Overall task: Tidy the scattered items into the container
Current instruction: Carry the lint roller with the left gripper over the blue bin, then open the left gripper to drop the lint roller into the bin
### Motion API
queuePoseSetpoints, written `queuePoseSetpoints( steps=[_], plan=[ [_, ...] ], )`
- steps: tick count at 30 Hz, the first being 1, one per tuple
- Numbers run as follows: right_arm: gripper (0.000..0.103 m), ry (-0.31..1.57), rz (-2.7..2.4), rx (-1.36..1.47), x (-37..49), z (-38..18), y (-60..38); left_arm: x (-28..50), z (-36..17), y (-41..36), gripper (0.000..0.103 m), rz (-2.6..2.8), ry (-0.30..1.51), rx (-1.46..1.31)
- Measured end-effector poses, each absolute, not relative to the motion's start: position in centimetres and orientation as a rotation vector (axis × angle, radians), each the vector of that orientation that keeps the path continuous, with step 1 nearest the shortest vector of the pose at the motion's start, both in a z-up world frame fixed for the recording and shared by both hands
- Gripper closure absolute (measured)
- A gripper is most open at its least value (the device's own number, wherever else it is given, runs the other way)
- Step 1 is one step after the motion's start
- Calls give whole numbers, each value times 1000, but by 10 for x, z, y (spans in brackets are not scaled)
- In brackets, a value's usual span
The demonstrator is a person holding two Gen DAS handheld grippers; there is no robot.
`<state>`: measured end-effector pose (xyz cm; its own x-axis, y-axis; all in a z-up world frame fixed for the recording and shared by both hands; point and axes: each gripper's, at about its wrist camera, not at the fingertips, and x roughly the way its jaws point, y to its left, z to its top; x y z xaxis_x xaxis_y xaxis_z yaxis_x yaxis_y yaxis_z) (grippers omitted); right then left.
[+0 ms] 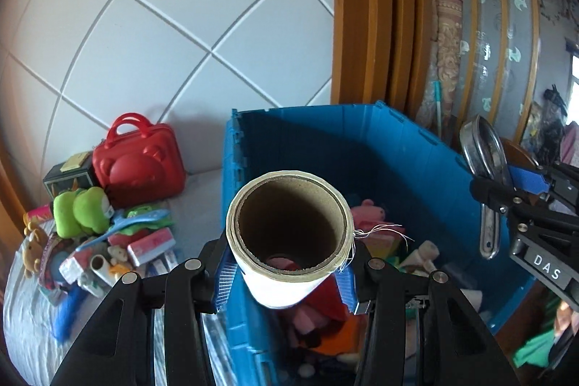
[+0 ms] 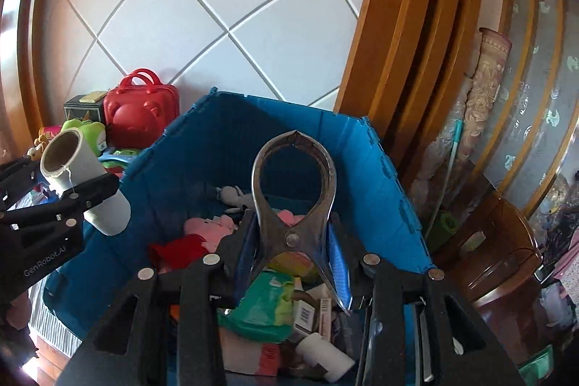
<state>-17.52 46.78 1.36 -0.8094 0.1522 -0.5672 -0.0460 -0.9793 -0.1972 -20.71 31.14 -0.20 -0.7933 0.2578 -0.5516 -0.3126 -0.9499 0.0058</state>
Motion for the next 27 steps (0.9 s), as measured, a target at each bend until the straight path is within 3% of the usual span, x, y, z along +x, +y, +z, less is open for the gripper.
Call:
queuePoseSetpoints(
  steps=[8,20,24,27],
  plan=[
    [66,-212,2868,-1021,-170,-19,530,-199,-26,388,57,2659,215,-922],
    [66,-202,2865,-1097,-169,-44,551,-192,-52,417,56,2646,247,-996],
    [66,-194,2873,-1083,-168,-42,553,-189,-51,417,32,2664,252,-976],
    [66,-185,2875,-1083,-169,-42,555,-188,-53,415,26,2677,261,-973]
  ],
)
